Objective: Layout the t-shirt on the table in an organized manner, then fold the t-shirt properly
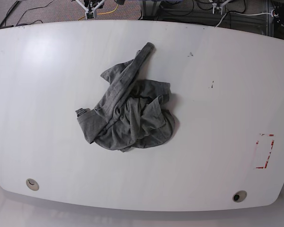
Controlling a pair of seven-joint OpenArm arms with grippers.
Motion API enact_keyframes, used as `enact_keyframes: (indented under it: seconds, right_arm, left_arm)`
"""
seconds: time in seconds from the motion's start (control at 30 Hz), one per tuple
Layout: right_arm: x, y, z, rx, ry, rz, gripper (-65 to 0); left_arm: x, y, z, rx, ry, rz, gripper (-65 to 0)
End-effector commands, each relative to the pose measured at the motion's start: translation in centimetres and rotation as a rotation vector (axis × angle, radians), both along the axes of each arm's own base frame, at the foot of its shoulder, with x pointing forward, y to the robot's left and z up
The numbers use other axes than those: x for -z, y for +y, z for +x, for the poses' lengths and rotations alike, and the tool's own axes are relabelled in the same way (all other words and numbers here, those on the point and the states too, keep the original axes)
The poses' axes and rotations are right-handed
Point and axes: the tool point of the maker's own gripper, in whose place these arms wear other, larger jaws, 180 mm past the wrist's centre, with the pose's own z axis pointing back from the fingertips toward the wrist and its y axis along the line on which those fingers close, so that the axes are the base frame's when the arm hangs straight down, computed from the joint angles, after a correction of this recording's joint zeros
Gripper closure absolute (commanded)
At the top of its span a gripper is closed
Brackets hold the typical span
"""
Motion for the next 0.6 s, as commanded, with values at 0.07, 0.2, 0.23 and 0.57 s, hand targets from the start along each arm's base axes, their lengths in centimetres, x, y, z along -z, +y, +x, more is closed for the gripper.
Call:
enact_keyframes:
  seconds: [0.07, 0.2, 0.23, 0.57]
  right_arm:
    - [0.9, 0.4, -1.7, 0.013, 0.038, 0.017, -2.6]
    - [2.1, 1.0, -4.3, 0.029, 0.116, 0.034, -2.2]
    - [2.4, 1.1, -5.2, 0.033, 0.139, 0.038, -2.1]
    - [3.0, 0.9, -8.4, 0.031, 0.231, 0.047, -1.3]
  left_arm:
    - [0.7, -0.3, 0.2, -0.024, -0.005, -0.01, 0.0]
    - [2.2, -1.5, -0.8, -0.06, 0.038, -0.047, 0.0]
    - [2.6, -1.9, -1.3, -0.072, 0.057, -0.059, 0.0]
    - [3.4, -2.8, -3.8, -0.091, 0.156, -0.08, 0.0]
